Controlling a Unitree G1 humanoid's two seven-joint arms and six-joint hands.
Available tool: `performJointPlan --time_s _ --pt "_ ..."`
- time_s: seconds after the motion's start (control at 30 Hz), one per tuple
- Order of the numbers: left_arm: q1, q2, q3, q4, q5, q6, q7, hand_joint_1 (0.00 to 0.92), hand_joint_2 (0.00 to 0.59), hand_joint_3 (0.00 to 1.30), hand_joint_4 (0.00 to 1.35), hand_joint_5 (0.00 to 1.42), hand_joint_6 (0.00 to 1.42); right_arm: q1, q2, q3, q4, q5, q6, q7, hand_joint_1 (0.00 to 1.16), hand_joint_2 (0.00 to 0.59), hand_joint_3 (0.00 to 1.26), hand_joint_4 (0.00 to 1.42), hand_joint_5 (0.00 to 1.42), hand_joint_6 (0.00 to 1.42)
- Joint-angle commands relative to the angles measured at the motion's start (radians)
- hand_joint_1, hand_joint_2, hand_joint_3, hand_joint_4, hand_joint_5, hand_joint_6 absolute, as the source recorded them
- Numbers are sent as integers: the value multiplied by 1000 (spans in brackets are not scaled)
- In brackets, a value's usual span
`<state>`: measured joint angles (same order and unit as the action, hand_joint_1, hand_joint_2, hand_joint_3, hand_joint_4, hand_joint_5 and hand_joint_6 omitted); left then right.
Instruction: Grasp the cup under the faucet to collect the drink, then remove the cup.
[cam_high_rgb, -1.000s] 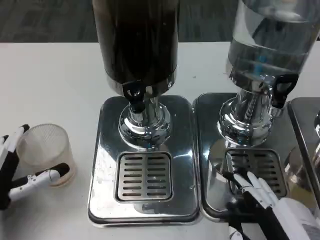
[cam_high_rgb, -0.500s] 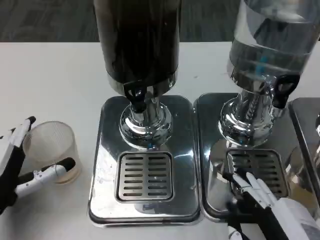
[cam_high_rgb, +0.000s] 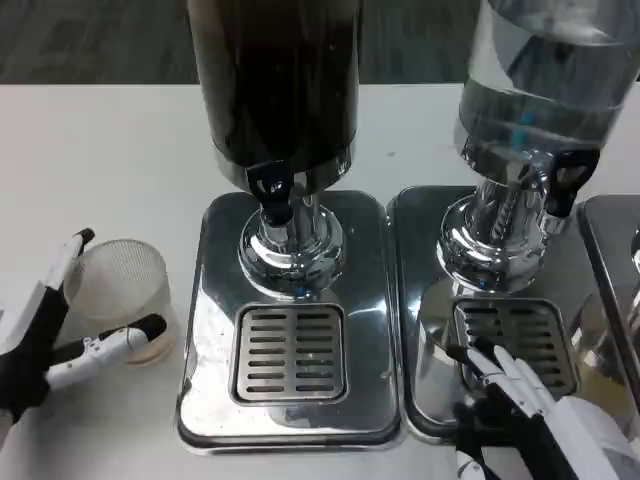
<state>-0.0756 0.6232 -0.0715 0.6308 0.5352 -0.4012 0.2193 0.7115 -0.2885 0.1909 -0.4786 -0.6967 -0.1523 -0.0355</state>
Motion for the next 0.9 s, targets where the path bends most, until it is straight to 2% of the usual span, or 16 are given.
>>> performJointPlan --time_s 0.03,0.17,0.3,0.7,0.9 --pt "-12 -13 -11 32 -18 -44 22 68 81 29 5 190 203 3 -2 -6 -3 16 2 7 509 586 109 2 4 196" --pt "-17 -20 -10 46 -32 -54 23 68 83 65 28 219 221 0 1 -2 3 21 1 7 486 586 120 5 4 196" --pt "-20 -32 -5 63 -47 -85 34 85 95 115 77 286 310 -1 -3 -5 7 30 2 13 462 586 117 14 4 196" --pt "-37 -61 -9 119 -81 -138 53 95 107 144 110 328 359 9 -5 -8 0 32 2 17 452 586 126 16 14 196" --pt "-47 -69 -14 140 -79 -168 75 99 118 182 159 396 445 10 -7 -14 -5 31 0 22 450 586 145 44 15 206"
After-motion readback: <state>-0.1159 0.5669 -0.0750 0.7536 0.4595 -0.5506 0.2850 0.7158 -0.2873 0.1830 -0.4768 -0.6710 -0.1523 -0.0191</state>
